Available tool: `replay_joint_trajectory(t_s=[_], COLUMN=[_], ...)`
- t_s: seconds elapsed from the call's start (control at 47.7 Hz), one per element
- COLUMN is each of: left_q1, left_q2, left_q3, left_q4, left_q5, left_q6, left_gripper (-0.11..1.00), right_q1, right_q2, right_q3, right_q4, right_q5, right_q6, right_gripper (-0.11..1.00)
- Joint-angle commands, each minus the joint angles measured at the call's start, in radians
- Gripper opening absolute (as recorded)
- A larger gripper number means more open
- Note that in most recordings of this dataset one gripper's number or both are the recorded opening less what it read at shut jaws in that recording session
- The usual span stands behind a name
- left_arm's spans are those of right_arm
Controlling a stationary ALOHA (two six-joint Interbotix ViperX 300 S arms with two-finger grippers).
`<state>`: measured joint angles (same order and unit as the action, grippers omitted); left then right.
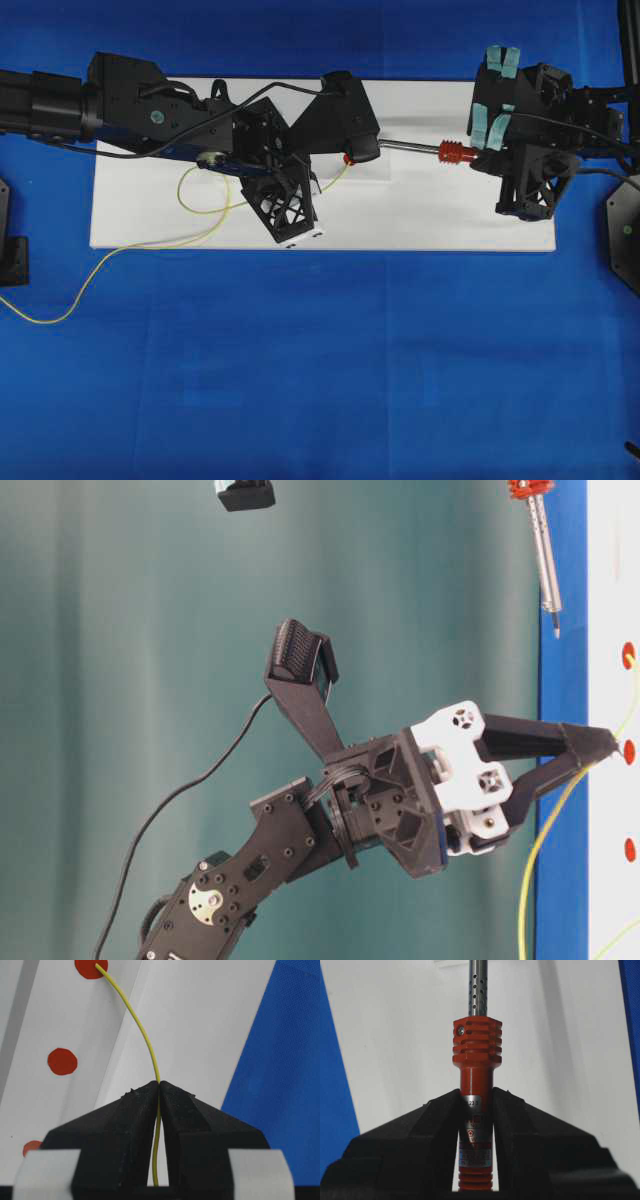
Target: Touch the tip of the soldering iron to the tip of the solder at the mark.
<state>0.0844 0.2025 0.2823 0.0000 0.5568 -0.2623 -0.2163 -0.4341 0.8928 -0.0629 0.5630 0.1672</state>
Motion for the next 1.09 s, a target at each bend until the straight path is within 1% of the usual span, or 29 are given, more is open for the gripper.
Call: replay_joint_trajectory(t_s=[0.0, 0.21, 0.608, 0.859, 1.069], left_q1=[0.002, 0.002, 0.002, 0.002, 0.000], left_q2=[-0.015, -0.015, -0.015, -0.015, -0.017], left_q3=[-0.021, -0.021, -0.018, -0.020, -0.018], left_q4=[0.003, 0.003, 0.003, 0.003, 0.002], left_q5=[-0.005, -0.003, 0.002, 0.002, 0.003], left_q6=[-0.002, -0.003, -0.003, -0.003, -0.003], left_gripper=[0.03, 0.03, 0.03, 0.03, 0.03], right_q1=[-0.002, -0.002, 0.002, 0.020, 0.020], right_q2=[-0.003, 0.037, 0.155, 0.167, 0.169], right_q3=[-0.011, -0.021, -0.077, -0.075, -0.072], right_q4=[-0.002, -0.003, -0.002, -0.002, 0.000], right_q5=[-0.006, -0.018, -0.020, -0.032, -0.034], right_q6=[0.000, 0.000, 0.000, 0.002, 0.002], right_gripper=[0.06, 0.06, 0.06, 0.06, 0.06])
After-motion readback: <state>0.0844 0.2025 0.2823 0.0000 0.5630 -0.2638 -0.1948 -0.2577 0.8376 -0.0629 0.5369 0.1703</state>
